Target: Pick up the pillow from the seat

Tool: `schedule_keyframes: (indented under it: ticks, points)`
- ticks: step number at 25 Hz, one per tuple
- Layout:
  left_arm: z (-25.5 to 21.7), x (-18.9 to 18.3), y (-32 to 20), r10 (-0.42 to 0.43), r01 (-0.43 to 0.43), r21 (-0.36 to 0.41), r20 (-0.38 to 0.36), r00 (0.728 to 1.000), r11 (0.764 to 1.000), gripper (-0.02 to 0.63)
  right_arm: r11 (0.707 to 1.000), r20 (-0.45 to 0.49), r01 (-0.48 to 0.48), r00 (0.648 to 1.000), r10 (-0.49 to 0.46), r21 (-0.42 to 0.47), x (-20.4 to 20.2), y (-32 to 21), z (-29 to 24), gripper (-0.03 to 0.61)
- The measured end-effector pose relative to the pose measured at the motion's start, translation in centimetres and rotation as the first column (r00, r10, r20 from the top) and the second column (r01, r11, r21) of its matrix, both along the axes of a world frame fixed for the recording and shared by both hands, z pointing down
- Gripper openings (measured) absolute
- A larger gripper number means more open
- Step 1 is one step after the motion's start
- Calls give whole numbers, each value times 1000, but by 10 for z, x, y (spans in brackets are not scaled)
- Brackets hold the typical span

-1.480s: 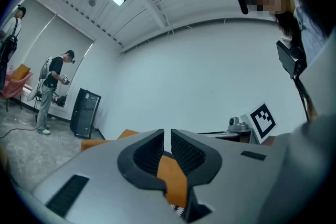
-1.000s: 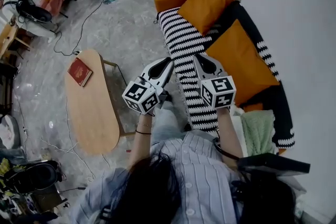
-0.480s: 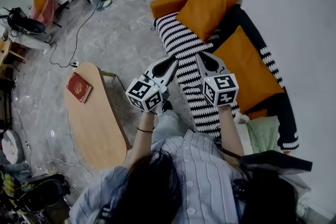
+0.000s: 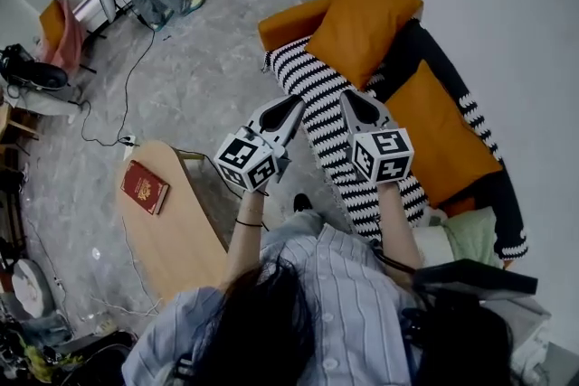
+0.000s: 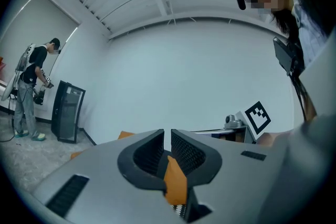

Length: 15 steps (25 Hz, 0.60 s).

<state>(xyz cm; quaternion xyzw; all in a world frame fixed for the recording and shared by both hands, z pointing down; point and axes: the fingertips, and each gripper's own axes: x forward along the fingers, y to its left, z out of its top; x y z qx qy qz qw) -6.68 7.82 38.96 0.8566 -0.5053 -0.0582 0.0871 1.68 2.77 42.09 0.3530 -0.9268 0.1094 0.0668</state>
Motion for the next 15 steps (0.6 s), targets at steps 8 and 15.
schedule_keyframes:
  ticks: [8,15]
  points:
    - [3,-49,-23,51,-51,0,18,999,999,32,999,10,-41,999,41,-10,-50,-19,5,29]
    - [17,-76,-28,45,-45,-27,-17,999,999,32,998,-16,-46,999,46,-42,-74,-26,17,29]
